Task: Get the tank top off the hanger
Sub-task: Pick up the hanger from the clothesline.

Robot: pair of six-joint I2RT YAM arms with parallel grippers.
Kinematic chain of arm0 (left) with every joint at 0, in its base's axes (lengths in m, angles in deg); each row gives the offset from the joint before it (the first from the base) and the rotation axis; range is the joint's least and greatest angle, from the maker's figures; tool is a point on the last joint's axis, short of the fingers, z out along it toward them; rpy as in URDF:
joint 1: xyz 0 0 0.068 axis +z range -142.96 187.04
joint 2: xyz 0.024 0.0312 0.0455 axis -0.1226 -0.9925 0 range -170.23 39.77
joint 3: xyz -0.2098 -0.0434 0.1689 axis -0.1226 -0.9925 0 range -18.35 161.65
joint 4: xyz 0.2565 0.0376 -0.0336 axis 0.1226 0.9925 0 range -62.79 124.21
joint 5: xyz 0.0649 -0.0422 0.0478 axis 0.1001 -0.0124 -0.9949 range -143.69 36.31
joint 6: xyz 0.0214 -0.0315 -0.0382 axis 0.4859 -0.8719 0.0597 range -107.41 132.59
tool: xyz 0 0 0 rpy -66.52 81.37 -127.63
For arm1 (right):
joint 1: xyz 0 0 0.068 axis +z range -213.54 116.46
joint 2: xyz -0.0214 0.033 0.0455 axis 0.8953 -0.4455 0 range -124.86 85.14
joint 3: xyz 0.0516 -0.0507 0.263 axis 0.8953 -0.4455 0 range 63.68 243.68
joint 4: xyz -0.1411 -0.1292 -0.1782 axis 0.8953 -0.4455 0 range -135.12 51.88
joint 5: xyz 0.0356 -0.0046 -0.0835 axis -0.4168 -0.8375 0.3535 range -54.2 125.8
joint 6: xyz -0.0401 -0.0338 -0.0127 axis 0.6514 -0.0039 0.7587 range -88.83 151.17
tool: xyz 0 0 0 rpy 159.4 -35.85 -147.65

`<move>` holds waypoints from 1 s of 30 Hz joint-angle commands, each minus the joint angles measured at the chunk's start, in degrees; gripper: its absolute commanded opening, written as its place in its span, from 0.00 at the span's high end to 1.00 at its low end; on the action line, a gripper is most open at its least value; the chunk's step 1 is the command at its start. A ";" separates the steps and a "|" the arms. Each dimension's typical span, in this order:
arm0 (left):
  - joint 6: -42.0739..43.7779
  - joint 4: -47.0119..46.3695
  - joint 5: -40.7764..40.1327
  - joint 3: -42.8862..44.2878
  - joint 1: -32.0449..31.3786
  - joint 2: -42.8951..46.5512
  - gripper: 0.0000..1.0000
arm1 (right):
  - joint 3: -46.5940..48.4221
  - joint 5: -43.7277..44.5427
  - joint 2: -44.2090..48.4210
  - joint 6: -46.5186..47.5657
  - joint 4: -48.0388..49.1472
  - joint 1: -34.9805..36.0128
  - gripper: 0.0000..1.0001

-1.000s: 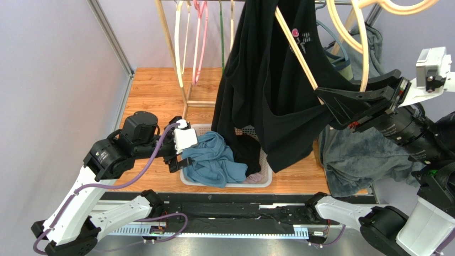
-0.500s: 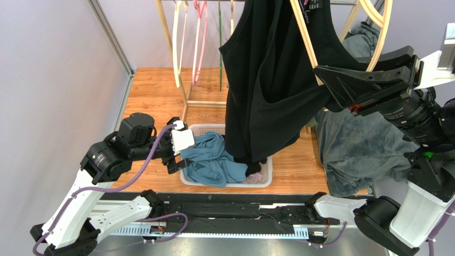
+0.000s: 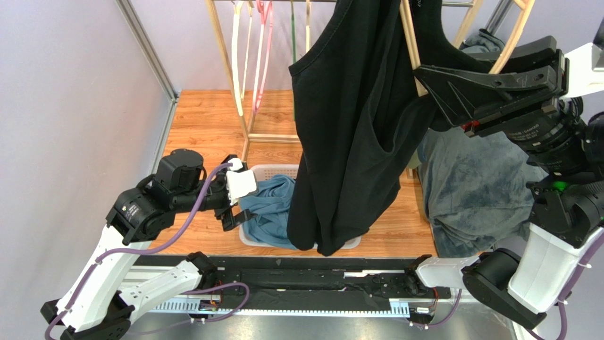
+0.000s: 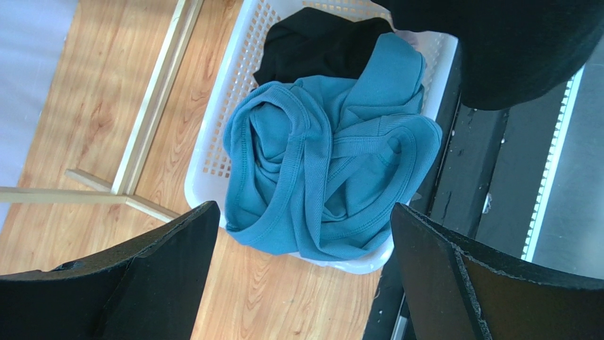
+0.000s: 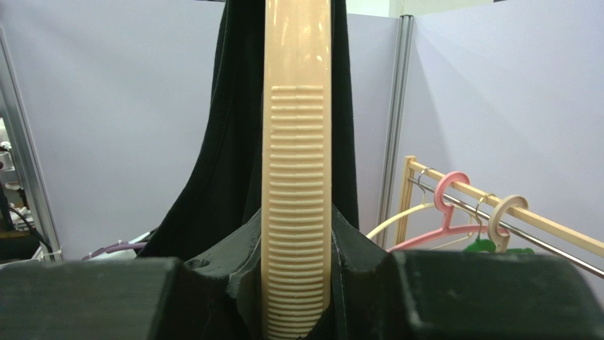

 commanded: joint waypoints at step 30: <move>-1.88 -1.85 5.38 -2.11 2.00 3.03 0.01 | 6.69 -5.34 -19.16 -17.44 26.23 3.02 1.00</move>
